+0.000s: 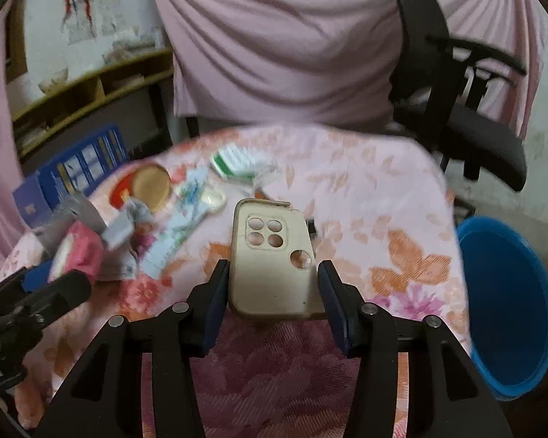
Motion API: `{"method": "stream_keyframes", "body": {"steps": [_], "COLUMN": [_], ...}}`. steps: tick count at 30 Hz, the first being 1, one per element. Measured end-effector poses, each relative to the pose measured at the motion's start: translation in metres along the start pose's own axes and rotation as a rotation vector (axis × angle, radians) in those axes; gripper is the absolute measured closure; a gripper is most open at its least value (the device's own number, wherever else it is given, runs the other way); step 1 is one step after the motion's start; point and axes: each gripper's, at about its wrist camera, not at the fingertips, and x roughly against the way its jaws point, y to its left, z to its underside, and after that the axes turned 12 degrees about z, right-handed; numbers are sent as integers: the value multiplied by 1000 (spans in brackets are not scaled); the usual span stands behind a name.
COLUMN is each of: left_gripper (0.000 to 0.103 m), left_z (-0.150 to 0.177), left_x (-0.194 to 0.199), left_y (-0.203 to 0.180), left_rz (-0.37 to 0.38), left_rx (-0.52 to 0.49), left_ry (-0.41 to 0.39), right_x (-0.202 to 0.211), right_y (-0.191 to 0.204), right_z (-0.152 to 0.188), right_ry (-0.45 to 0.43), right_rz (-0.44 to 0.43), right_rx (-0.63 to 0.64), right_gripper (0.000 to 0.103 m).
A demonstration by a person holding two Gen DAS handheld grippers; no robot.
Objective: Collect trash
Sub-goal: 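Carry lid and phone case over blue basin and open both tools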
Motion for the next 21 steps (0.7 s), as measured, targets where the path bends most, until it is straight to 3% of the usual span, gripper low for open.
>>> {"method": "stream_keyframes", "body": {"steps": [11, 16, 21], "left_gripper": [50, 50, 50], "left_z": [-9, -21, -37], "left_x": [19, 18, -3], "left_y": [-33, -68, -108], "left_rz": [3, 11, 70], "left_rx": [-98, -218, -308], "left_ry": [-180, -252, -263], "right_x": [71, 105, 127], "right_y": [-17, -33, -65], "right_z": [7, 10, 13], "right_ry": [-380, -543, -644], "right_rz": [17, 103, 207], "right_rx": [-79, -105, -172], "right_gripper": [56, 56, 56]}}
